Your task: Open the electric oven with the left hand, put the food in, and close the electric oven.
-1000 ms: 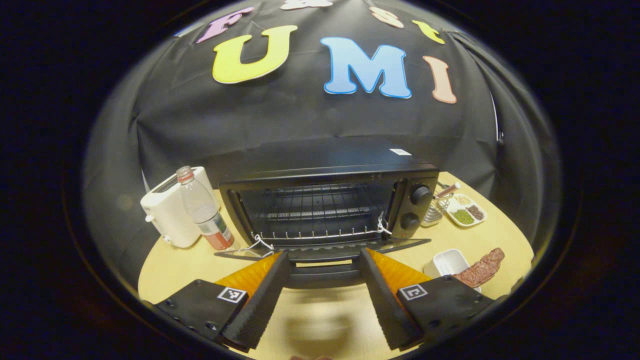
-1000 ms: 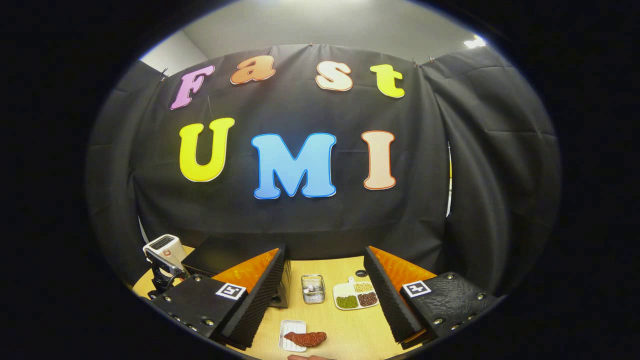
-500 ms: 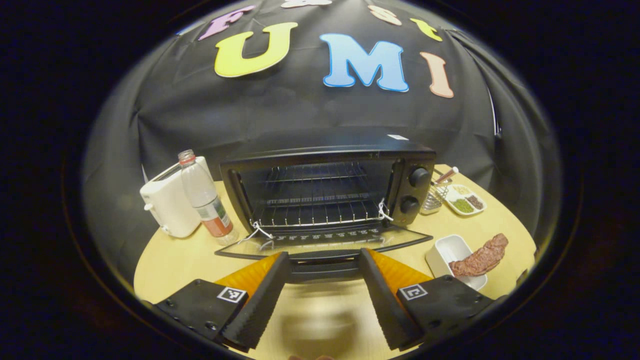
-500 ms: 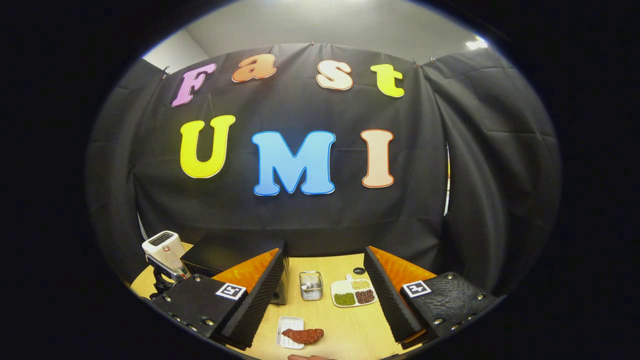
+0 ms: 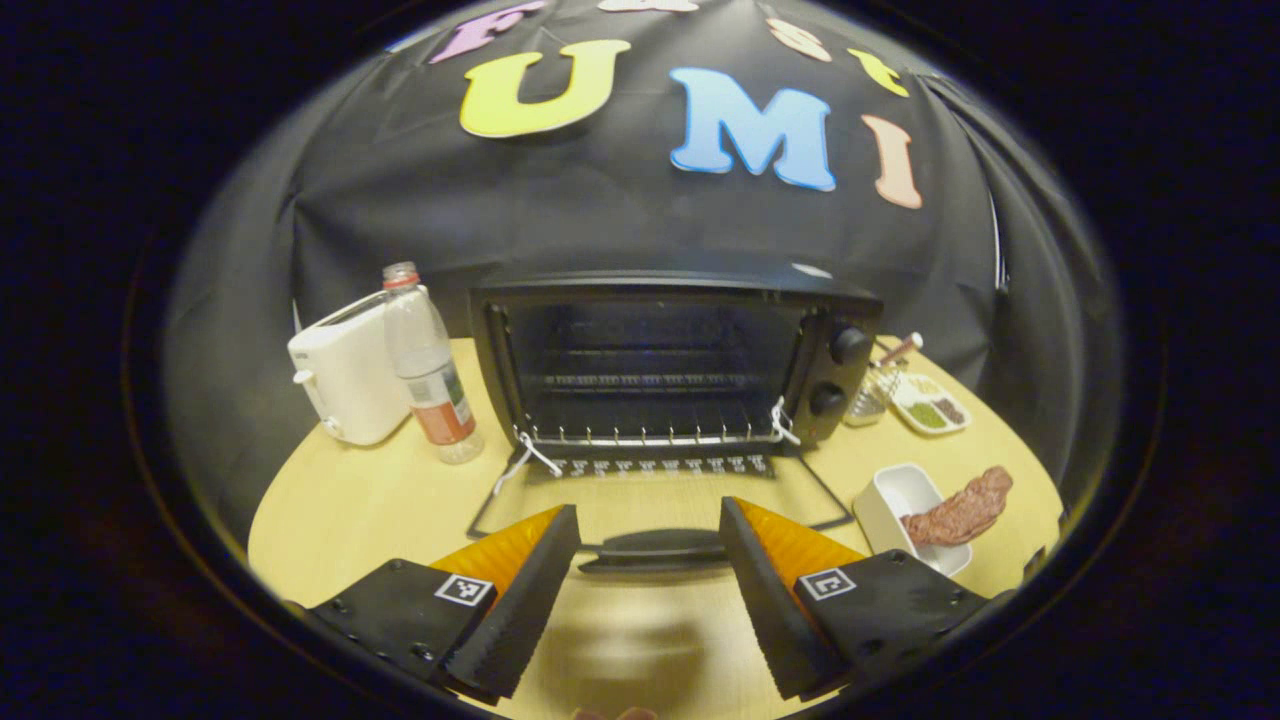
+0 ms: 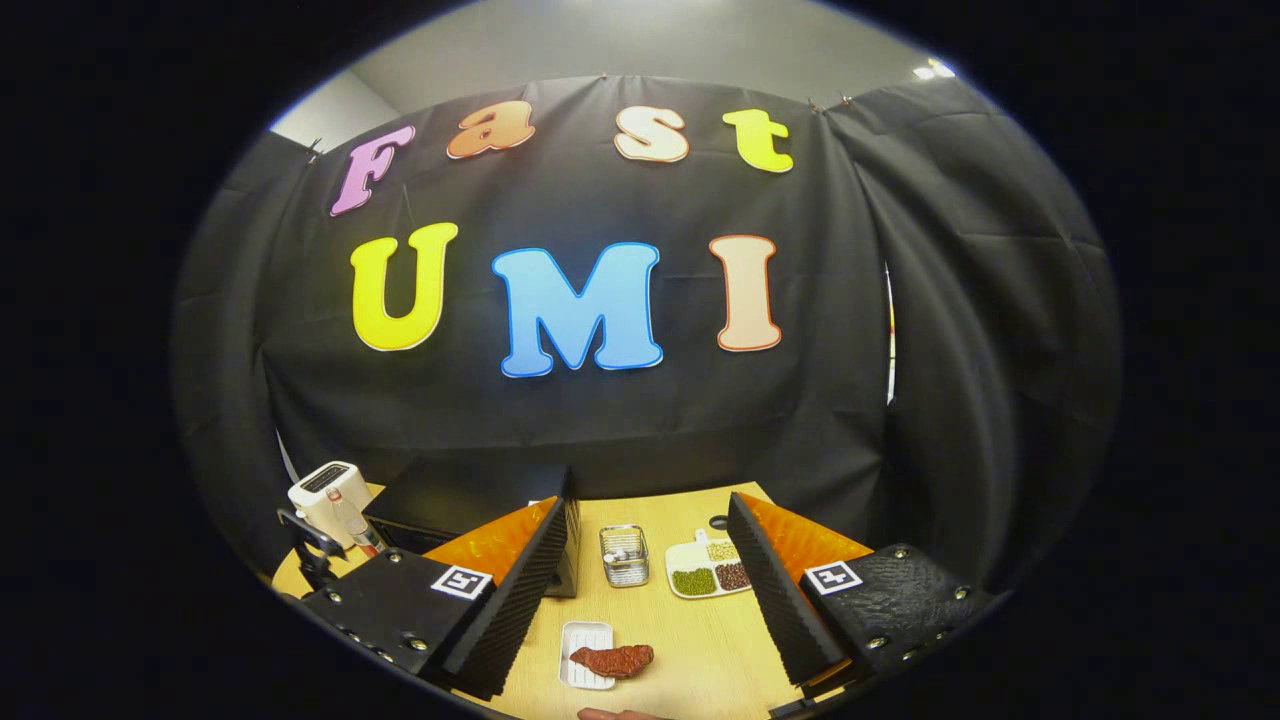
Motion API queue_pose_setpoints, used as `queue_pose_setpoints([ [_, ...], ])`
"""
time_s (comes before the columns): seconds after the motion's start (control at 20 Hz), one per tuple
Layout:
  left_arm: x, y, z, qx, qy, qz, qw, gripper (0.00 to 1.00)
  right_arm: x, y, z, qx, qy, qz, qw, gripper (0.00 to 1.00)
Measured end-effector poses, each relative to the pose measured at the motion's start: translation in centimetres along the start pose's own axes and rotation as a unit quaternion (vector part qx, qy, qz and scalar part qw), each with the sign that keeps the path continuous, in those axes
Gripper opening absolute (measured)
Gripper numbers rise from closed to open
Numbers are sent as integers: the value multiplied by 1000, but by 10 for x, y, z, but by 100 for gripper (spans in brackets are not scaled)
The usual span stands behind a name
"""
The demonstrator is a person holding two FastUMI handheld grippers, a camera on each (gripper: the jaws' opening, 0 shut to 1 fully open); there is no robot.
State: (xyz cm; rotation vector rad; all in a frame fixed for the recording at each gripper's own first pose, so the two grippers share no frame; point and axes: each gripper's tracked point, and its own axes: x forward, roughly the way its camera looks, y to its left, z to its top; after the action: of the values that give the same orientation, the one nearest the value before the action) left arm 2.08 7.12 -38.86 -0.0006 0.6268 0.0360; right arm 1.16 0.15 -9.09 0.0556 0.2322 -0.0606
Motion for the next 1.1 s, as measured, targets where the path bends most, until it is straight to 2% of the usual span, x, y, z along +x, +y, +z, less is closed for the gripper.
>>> queue_pose_setpoints([
  [0.1, -12, 14, 36, -10, -40, 15, 999, 92, 6, 1, -14, 18, 18, 17, 1000, 98],
  [0.2, -31, 24, 77, -22, -79, 19, 996, 95, 14, -9, -40, 24, 55, 20, 998, 98],
  [0.3, -50, 32, 113, -31, -117, 24, 992, 95, 21, -13, -73, 54, 99, 35, 993, 98],
  [0.4, -76, 43, 151, -33, -155, 31, 987, 99, 23, -15, -101, 113, 138, 48, 983, 99],
  [0.6, -122, 46, 211, -24, -217, 32, 975, 91, 31, -16, -150, 194, 180, 65, 962, 97],
  [0.7, -138, 43, 232, -23, -243, 30, 969, 91, 37, -19, -177, 224, 206, 63, 951, 97],
  [0.8, -147, 43, 243, -21, -253, 29, 967, 92, 43, -20, -208, 246, 229, 56, 940, 97],
  [0.85, -152, 41, 247, -23, -253, 25, 967, 99, 44, -19, -224, 258, 240, 55, 934, 98],
  [0.9, -157, 41, 252, -25, -256, 25, 966, 94, 45, -18, -240, 271, 249, 54, 928, 98],
  [0.95, -162, 46, 256, -26, -258, 28, 965, 98, 46, -17, -252, 286, 256, 52, 922, 98],
  [1.0, -167, 50, 259, -29, -260, 33, 965, 95, 47, -18, -264, 300, 267, 47, 915, 98],
  [1.1, -177, 58, 265, -35, -267, 41, 962, 98, 51, -18, -286, 323, 283, 41, 902, 97],
])
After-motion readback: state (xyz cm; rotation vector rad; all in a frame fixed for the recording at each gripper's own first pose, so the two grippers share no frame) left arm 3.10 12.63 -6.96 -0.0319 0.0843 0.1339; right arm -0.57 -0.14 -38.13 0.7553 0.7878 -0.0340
